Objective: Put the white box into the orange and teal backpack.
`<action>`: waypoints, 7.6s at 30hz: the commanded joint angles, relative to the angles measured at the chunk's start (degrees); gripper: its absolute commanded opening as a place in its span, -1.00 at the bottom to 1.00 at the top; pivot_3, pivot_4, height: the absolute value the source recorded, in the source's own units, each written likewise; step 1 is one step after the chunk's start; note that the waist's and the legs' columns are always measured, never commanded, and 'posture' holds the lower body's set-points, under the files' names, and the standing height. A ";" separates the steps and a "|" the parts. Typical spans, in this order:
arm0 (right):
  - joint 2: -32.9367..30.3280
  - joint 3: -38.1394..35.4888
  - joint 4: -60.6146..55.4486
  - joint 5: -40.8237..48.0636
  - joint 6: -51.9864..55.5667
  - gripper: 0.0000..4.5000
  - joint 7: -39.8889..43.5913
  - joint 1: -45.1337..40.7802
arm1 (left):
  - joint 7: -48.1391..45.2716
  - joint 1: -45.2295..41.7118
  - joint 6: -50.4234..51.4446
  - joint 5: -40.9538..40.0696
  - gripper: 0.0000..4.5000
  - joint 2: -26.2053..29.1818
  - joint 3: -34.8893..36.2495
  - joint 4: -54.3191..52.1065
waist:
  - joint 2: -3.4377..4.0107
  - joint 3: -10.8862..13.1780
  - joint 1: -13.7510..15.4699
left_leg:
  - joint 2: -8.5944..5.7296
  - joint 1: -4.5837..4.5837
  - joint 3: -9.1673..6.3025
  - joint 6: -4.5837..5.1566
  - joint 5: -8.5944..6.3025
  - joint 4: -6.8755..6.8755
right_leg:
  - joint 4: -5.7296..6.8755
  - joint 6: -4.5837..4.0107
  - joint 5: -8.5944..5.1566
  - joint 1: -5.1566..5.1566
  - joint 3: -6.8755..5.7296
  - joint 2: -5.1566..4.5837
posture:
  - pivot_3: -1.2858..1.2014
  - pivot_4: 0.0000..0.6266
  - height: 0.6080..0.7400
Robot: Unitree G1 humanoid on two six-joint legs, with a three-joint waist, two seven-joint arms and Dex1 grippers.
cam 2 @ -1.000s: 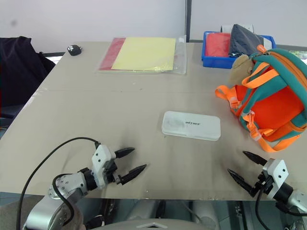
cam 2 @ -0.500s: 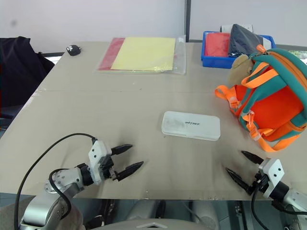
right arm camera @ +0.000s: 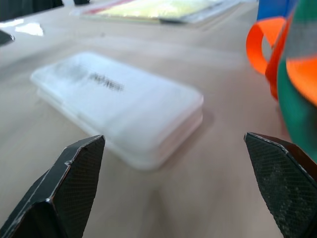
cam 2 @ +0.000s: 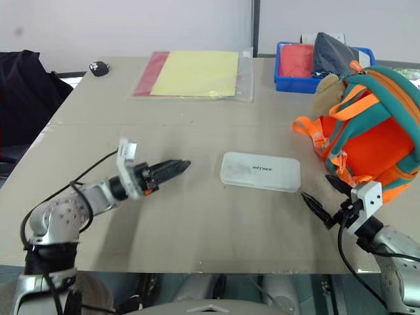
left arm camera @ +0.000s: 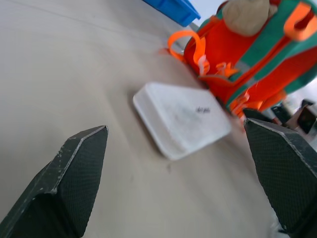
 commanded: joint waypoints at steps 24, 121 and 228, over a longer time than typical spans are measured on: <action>12.78 14.45 -2.11 -33.06 -6.99 0.98 -28.14 -5.09 | 6.80 -22.89 16.38 13.30 1.00 -18.56 -9.62 28.18 | -0.08 -0.23 -0.04 | -0.13 -0.29 -0.01 -0.29 0.19 0.07 | 0.30 0.00 0.01 -0.44 0.06 0.02 | 0.03 -0.52 1.00; 4.12 5.00 -7.90 22.99 30.17 -0.96 -7.67 -29.61 | -19.30 -18.42 -46.94 17.45 0.14 -4.65 9.04 12.63 | -0.51 -0.07 -1.51 | -0.25 -1.84 -0.73 -0.32 0.23 0.96 | 0.79 -0.02 0.04 -1.51 -0.60 -0.15 | 0.03 -0.52 1.00; 7.29 7.99 -11.16 19.41 26.95 -1.00 -11.10 -25.82 | -28.53 -36.77 -52.44 38.71 0.04 -15.52 -14.41 41.92 | -0.50 -0.13 -2.83 | -0.52 -1.76 -0.77 -0.32 0.26 1.12 | 1.17 0.00 0.04 -1.60 -0.48 -0.12 | 0.03 -0.52 1.00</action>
